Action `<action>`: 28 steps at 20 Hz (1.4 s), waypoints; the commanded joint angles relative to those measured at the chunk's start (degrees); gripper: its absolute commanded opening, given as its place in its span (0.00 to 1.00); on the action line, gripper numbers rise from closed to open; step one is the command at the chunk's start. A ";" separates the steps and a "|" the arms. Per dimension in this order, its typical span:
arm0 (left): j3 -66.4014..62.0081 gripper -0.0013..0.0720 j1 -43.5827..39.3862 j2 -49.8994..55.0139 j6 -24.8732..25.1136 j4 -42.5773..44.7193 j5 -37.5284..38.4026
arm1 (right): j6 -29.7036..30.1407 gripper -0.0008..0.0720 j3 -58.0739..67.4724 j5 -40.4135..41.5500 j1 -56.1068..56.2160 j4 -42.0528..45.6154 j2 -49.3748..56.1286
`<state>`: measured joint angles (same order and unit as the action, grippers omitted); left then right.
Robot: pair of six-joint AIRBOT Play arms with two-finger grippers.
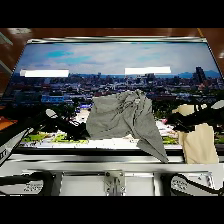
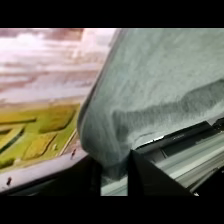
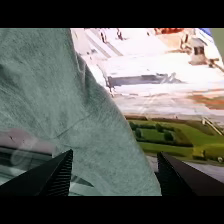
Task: Fold the shirts.
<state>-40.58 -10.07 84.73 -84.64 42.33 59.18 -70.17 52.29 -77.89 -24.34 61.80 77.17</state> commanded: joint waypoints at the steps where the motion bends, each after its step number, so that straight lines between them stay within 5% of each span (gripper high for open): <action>1: -0.22 0.19 -1.36 0.85 0.24 -2.32 -2.16 | 0.83 0.93 -1.25 0.87 3.10 0.20 1.75; 2: -0.48 0.07 -1.36 0.63 0.76 -2.29 -2.16 | 1.05 0.93 -1.79 2.10 4.72 0.22 2.58; 10: -5.09 0.07 -1.38 -3.58 1.75 -1.16 -2.21 | 0.37 0.92 -1.84 9.33 15.47 0.11 10.19; 11: -5.70 0.07 -1.38 -3.85 2.56 -1.18 -2.21 | 0.44 0.74 -1.84 9.86 16.85 0.24 10.73; 13: -7.52 0.07 -1.36 -4.72 3.21 -0.44 -2.25 | 0.48 0.17 -1.38 10.38 18.49 0.24 10.54; 14: -9.27 0.07 -1.38 -5.70 3.17 1.66 -2.25 | 0.81 0.10 -0.48 9.70 18.47 -0.74 9.77; 21: -40.83 0.07 -1.01 -25.07 0.15 22.05 -2.69 | 5.55 0.09 25.64 8.24 18.43 -3.58 -14.40; 25: -64.48 0.07 1.40 -34.80 -0.07 23.50 -8.26 | 3.02 0.09 46.86 20.79 18.45 -1.03 -29.07; 28: -71.54 0.07 1.42 -40.17 -2.86 23.47 -8.63 | -1.79 0.09 54.40 22.05 18.45 -0.35 -34.95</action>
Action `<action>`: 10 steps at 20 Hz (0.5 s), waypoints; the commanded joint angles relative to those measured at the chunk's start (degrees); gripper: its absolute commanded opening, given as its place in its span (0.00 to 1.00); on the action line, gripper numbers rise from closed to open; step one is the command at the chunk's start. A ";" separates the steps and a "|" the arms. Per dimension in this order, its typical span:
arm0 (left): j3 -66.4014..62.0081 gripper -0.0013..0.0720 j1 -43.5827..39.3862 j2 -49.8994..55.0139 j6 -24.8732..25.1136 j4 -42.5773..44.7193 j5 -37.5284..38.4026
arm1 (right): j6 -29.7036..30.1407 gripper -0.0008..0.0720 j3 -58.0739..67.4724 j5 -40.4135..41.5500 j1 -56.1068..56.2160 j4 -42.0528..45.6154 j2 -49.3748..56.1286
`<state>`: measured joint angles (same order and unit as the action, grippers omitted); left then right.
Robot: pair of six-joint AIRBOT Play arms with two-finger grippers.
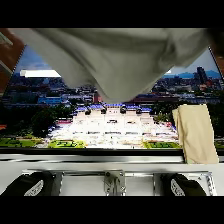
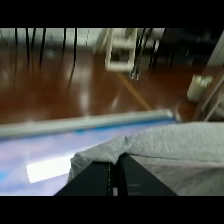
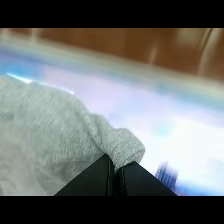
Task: Fold the shirts.
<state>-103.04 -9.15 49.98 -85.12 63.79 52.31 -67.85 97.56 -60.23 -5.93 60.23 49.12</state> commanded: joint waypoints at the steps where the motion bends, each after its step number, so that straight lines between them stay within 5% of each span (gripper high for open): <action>1: -9.14 0.07 0.50 -7.21 -3.15 2.03 -1.31 | -5.57 0.09 9.60 3.48 0.04 1.36 -8.50; 10: -4.35 0.07 0.55 -9.31 -5.68 17.29 21.94 | -13.90 0.09 9.44 -25.40 0.04 10.45 -5.05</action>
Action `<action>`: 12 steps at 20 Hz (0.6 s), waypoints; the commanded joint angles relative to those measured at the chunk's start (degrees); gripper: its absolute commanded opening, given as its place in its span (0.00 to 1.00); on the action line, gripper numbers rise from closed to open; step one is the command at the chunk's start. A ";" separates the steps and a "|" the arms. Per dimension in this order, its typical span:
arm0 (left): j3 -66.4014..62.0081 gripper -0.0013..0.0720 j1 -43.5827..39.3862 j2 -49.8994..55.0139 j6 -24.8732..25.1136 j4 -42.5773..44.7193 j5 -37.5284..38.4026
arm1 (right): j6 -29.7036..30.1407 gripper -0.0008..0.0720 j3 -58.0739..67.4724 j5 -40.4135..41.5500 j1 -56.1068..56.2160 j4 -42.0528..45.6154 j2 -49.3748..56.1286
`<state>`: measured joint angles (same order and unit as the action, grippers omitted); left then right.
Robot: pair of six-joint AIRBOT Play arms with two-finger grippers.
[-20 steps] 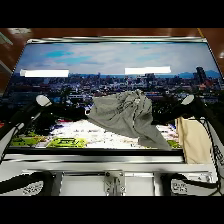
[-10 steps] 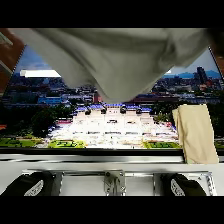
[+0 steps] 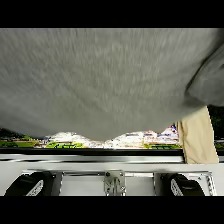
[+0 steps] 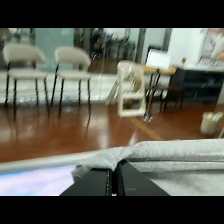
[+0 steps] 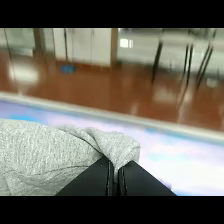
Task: Fold the shirts.
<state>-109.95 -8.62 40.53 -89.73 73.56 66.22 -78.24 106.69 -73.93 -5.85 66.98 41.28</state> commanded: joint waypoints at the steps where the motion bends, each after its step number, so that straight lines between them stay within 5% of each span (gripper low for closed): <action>1: 5.73 0.07 0.02 0.44 -1.33 10.29 9.55 | -4.87 0.09 0.31 -15.10 -0.04 4.09 5.62; 5: 23.45 0.07 0.04 3.63 -5.53 18.62 9.20 | -8.44 0.09 -6.51 -15.78 0.00 3.89 18.91; 12: 37.62 0.07 6.34 24.96 -16.04 18.47 -0.59 | -7.69 0.09 -17.40 14.38 0.02 -14.29 46.49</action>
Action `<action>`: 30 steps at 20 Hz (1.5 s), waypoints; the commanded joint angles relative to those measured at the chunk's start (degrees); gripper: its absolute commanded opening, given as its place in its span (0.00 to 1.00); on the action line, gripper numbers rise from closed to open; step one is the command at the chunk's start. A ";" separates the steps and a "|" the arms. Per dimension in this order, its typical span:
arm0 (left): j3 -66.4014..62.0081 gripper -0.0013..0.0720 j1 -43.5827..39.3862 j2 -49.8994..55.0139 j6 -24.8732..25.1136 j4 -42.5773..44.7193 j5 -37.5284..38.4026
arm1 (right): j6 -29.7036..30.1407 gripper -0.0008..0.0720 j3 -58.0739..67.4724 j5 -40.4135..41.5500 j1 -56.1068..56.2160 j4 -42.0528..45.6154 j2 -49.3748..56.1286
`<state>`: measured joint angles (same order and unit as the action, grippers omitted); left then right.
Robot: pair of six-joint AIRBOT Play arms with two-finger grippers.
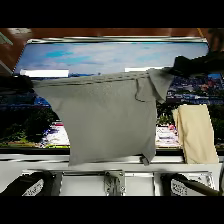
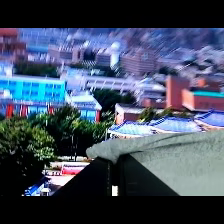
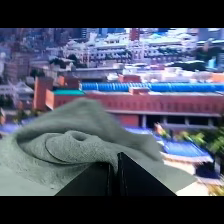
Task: Fold the shirts.
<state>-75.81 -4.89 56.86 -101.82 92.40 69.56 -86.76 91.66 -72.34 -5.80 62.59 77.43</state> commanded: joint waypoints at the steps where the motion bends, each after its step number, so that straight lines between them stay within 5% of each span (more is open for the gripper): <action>1: 3.41 0.07 3.28 11.74 -3.91 -2.84 -5.73 | 2.05 0.09 -2.34 16.28 -0.02 -14.01 13.16; 5: 3.41 0.07 3.37 21.99 -3.91 -10.36 -11.67 | 6.29 0.09 -2.34 23.87 2.95 -17.97 20.94; 11: 3.41 0.10 3.39 30.38 -3.87 -23.82 -11.23 | 5.31 0.11 -2.34 21.05 8.41 -11.89 25.46; 12: 3.23 0.31 3.65 30.34 -2.73 -24.79 -10.29 | 5.57 0.20 -2.14 20.94 8.50 -12.55 25.14; 13: 2.38 0.60 4.44 30.25 -0.87 -25.14 -7.67 | 5.79 0.53 -1.46 18.75 7.98 -13.03 24.35; 14: 0.59 0.78 6.03 30.21 1.51 -25.07 -2.80 | 7.52 0.84 -0.17 14.91 6.84 -12.57 23.06; 17: -3.54 0.77 13.38 28.81 13.68 -24.26 13.84 | 10.97 0.86 3.96 -2.27 0.94 -2.56 17.25; 20: 2.89 0.75 20.39 22.86 18.16 -24.74 22.91 | 10.97 0.85 1.42 -17.59 -5.62 11.08 11.93; 24: 27.30 0.87 24.87 12.81 19.32 -25.07 17.55 | 11.04 0.86 -14.36 -17.22 -15.76 0.50 8.00; 27: 43.15 0.87 25.94 10.62 23.96 -31.50 10.32 | 13.92 0.86 -23.98 -14.73 -19.10 -9.14 8.07; 30: 49.20 0.87 25.81 10.78 25.62 -39.50 2.19 | 14.64 0.86 -27.63 -10.93 -18.49 -9.44 8.07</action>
<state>-34.89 20.25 68.75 -79.07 60.18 79.22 -73.52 69.21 -85.89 -23.05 56.49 85.89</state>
